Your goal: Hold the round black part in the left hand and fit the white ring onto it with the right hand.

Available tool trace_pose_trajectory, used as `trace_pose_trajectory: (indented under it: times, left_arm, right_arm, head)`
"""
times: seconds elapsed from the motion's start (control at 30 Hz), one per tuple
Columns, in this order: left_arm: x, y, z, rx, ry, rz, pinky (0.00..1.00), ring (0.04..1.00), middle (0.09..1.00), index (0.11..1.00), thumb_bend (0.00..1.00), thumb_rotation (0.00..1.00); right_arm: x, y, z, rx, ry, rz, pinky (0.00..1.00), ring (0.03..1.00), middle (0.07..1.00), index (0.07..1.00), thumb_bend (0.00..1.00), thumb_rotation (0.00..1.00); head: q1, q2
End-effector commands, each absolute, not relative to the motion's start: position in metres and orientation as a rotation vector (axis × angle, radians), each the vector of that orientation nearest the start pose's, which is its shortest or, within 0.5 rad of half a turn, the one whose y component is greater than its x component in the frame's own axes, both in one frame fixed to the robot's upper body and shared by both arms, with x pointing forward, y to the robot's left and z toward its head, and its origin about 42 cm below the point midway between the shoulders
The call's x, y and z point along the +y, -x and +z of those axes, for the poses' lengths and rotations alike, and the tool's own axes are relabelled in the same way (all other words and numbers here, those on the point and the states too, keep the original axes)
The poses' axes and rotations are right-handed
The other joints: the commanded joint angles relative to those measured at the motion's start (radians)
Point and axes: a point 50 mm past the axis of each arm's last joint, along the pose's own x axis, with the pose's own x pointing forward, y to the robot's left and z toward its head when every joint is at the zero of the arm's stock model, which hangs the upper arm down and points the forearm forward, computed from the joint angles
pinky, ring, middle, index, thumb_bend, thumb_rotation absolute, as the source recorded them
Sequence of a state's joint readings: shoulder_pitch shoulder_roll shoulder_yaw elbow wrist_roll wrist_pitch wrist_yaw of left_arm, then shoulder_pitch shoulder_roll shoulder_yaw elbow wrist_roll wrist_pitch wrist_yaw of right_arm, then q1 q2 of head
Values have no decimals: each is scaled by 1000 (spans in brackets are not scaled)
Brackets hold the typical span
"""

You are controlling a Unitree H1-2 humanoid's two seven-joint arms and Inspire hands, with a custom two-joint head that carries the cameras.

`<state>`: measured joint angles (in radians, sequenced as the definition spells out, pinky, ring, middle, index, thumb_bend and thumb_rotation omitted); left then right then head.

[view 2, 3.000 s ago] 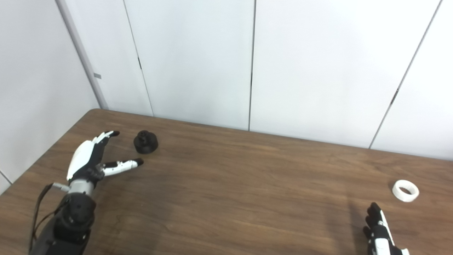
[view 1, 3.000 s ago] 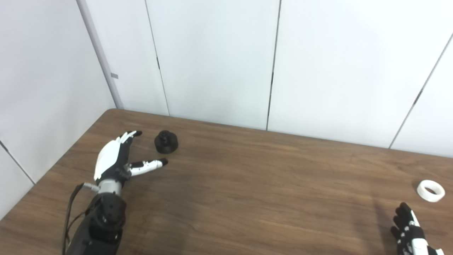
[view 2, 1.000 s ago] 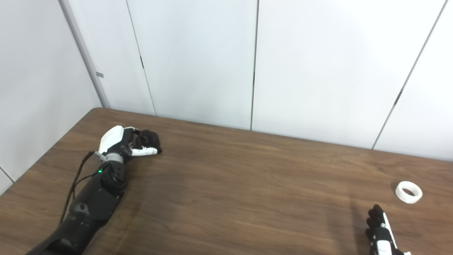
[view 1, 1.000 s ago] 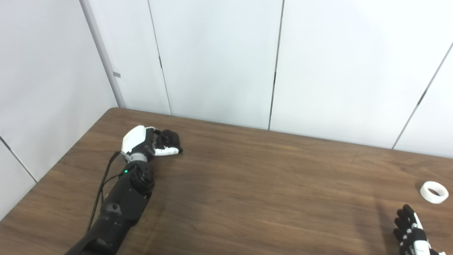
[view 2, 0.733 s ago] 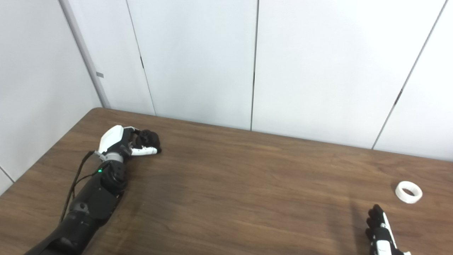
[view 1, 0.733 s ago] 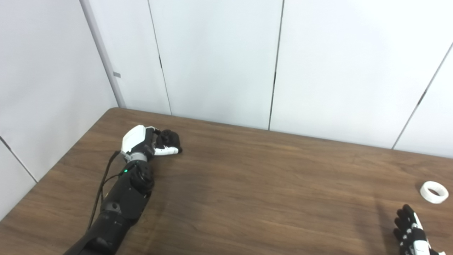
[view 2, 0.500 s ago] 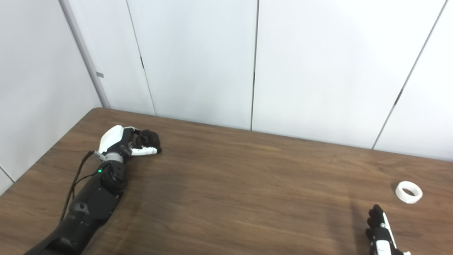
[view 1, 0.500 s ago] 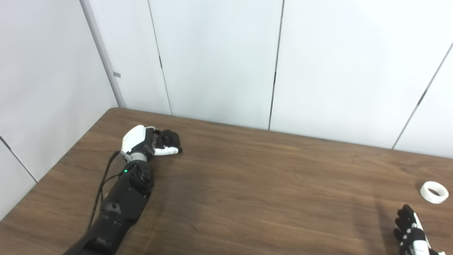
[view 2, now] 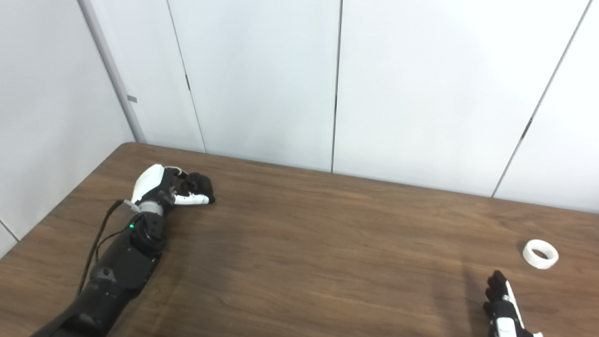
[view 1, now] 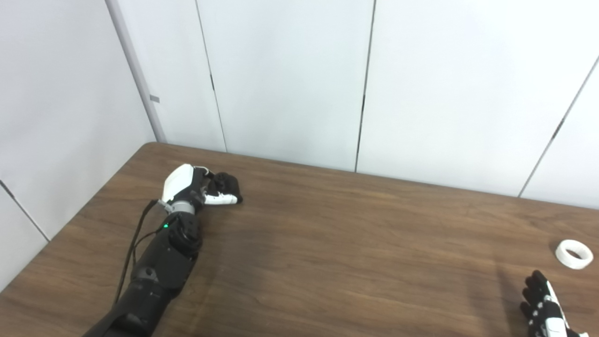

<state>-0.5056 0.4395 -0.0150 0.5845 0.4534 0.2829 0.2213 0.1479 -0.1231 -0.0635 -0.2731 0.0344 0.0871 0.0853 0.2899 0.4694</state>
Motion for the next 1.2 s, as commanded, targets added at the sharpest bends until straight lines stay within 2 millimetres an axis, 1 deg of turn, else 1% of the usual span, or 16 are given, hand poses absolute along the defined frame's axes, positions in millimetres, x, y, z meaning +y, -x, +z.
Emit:
trace_pose_trajectory:
  times: [0.0, 0.13, 0.33, 0.47, 0.63, 0.77, 0.87, 1.0, 1.17]
  left_arm:
    - [397, -443, 178, 159, -902, 448, 999, 896, 790, 491, 540, 61]
    - [397, -442, 178, 146, -926, 437, 995, 878, 770, 486, 523, 53]
    - [397, -442, 179, 142, -931, 440, 942, 864, 764, 485, 523, 51]
    - [397, -441, 179, 140, -933, 438, 944, 865, 762, 485, 523, 51]
    - [393, -436, 183, 105, -965, 411, 989, 873, 764, 485, 523, 52]
    - [378, -427, 191, 59, -992, 372, 1000, 894, 780, 486, 524, 54]
    - [364, -418, 196, 2, -1009, 334, 1000, 898, 783, 486, 524, 56]
    - [339, -403, 198, -69, -1039, 291, 1000, 894, 783, 485, 525, 57]
    - [304, -381, 196, -135, -1039, 219, 1000, 886, 772, 484, 525, 58]
  right_arm:
    - [-268, -230, 135, -52, 110, 3, 1000, 995, 994, 1000, 514, 1000]
    - [-269, -230, 136, -56, 112, 3, 1000, 992, 994, 1000, 511, 1000]
    - [-271, -232, 137, -57, 111, 0, 1000, 991, 990, 1000, 519, 1000]
    - [-270, -233, 137, -61, 106, 0, 1000, 990, 990, 999, 531, 1000]
    - [-269, -235, 136, -61, 115, 11, 1000, 988, 988, 999, 527, 1000]
    - [-268, -236, 135, -53, 119, 9, 1000, 979, 978, 991, 564, 1000]
    - [-266, -236, 136, -52, 135, 9, 1000, 983, 978, 995, 550, 1000]
    - [-263, -237, 137, -57, 144, 7, 1000, 987, 981, 997, 505, 1000]
    - [-259, -237, 138, -54, 176, 13, 1000, 980, 975, 995, 512, 1000]
  head:
    - [1, 0]
    - [1, 3]
    - [-1, 3]
    - [-5, 2]
    - [-18, 6]
    - [-26, 9]
    - [-32, 11]
    - [-43, 16]
    - [-62, 19]
